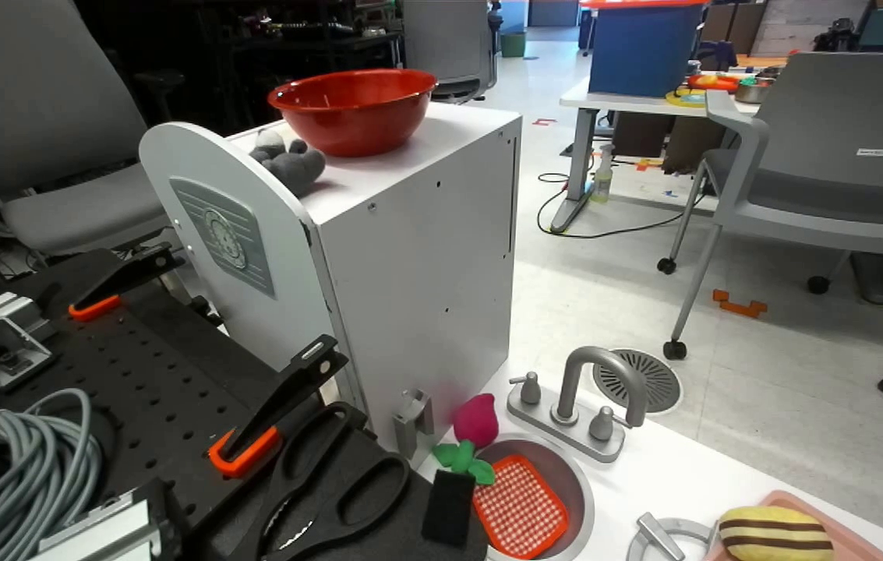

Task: Remove the yellow plushy from the red bowl and put it on the counter

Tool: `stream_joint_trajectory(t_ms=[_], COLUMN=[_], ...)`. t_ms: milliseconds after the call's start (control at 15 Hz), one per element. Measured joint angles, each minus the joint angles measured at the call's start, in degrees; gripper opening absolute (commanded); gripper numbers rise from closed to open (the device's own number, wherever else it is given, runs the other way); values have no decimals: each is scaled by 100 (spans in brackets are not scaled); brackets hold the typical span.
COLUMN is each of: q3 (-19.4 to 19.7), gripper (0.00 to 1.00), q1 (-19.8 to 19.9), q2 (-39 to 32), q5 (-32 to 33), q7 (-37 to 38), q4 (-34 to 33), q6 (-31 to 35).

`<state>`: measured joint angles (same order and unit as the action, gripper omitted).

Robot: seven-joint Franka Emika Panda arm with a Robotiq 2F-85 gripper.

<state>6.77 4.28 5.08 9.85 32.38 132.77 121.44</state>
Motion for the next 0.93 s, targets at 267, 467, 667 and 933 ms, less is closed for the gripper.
stream_joint_trajectory(t_ms=[267, 467, 667, 933], q3=[-173, -199, -199, -199], gripper=[100, 100, 100, 100], q1=[3, 3, 5, 5], q2=[539, 702, 710, 710], q5=[-7, -7, -7, -7], q7=[118, 118, 117, 117], q4=[487, 668, 681, 681], q6=[476, 631, 646, 648])
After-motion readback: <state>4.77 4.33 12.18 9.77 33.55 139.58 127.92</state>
